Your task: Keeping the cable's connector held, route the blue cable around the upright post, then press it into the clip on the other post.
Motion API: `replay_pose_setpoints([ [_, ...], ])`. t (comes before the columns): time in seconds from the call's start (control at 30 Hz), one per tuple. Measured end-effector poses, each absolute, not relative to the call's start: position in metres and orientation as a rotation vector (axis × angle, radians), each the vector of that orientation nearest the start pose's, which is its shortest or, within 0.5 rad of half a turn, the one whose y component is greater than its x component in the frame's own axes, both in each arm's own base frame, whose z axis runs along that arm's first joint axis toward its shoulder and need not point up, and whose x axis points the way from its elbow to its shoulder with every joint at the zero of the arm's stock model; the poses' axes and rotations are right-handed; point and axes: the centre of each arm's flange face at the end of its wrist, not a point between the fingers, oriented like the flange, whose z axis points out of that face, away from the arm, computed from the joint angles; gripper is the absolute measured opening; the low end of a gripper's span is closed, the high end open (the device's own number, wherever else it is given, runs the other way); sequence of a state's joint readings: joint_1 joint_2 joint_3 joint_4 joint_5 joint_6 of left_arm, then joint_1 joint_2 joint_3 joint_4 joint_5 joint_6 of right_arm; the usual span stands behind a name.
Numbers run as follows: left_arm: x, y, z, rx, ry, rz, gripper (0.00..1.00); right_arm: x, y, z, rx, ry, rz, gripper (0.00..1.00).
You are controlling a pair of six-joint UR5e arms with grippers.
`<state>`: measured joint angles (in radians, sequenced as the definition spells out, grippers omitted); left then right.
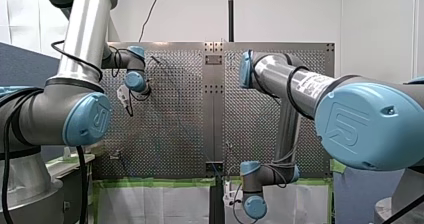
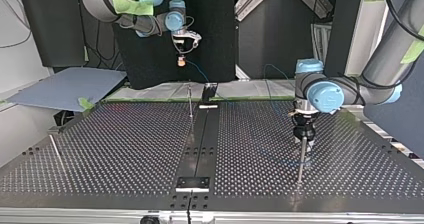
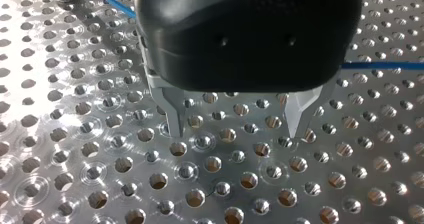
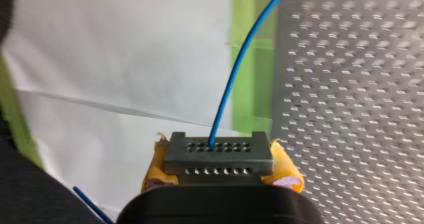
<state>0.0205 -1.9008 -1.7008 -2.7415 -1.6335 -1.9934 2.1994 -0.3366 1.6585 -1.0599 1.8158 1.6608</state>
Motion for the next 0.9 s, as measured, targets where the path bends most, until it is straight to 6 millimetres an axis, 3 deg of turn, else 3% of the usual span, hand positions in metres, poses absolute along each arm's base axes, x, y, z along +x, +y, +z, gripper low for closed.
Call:
replay_pose_setpoints([
  [0.37,0.585,-0.113,0.285,-0.420,1.583,-0.245,1.00,0.413,-0.386,-0.154,1.587,-1.153,1.396,0.00],
  [0.9,0.584,-0.114,0.285,-0.424,1.585,-0.244,1.00,0.368,-0.343,-0.160,1.515,-1.240,1.415,0.00],
])
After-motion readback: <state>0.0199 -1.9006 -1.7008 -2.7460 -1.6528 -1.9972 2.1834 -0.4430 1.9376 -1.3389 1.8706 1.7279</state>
